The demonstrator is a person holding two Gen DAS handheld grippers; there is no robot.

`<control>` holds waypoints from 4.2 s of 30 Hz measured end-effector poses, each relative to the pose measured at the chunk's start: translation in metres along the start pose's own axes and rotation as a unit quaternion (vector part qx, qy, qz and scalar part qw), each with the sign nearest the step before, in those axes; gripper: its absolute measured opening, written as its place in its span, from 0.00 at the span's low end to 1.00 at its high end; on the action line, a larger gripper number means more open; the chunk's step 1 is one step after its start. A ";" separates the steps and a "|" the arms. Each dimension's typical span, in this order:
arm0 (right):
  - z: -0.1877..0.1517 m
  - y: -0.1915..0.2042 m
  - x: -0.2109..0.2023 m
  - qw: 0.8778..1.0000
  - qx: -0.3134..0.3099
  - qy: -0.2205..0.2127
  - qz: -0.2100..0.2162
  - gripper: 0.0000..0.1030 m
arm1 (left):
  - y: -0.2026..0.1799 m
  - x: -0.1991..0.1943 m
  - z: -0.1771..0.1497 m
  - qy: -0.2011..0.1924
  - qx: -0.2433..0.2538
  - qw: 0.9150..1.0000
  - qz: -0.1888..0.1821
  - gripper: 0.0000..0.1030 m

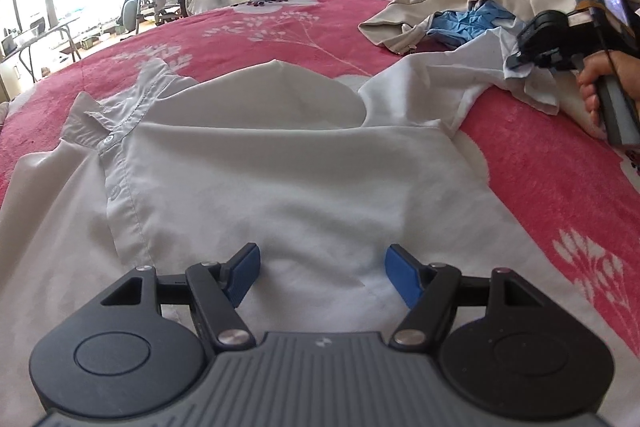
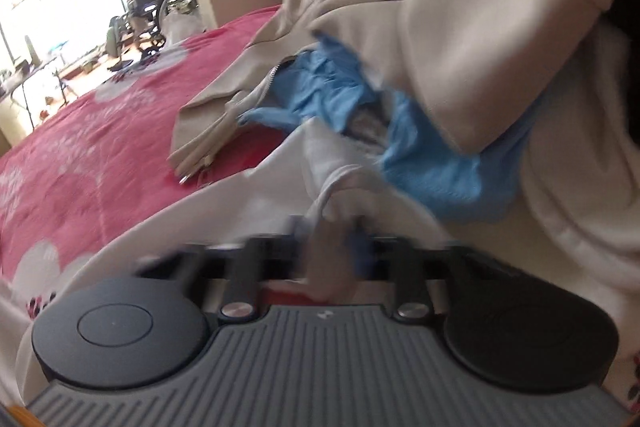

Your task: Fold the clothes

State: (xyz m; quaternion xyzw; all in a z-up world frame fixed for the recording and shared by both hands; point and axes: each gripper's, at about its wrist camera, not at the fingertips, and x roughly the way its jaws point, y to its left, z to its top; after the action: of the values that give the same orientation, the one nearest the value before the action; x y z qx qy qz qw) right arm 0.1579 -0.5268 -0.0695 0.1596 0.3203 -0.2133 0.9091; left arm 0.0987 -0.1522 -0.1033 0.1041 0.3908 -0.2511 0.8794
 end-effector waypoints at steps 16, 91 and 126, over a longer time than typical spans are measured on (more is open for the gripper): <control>0.054 -0.029 -0.190 0.976 0.060 -0.041 0.207 0.01 | 0.012 0.004 0.000 -0.005 -0.016 1.000 -0.011 0.69; -0.253 0.124 -0.236 0.868 0.160 0.320 0.345 0.50 | 0.205 -0.155 -0.130 0.140 -0.285 0.943 -0.100 0.22; -0.240 0.287 -0.311 0.864 -0.280 0.132 0.397 0.02 | 0.229 -0.213 -0.134 0.083 -0.333 0.921 -0.182 0.04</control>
State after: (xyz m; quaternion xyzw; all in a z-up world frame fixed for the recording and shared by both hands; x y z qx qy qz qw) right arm -0.0440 -0.0896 -0.0023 0.0391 0.3935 0.2870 0.8725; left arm 0.0125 0.1708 -0.0392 -0.2475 0.5357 -0.2527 0.7668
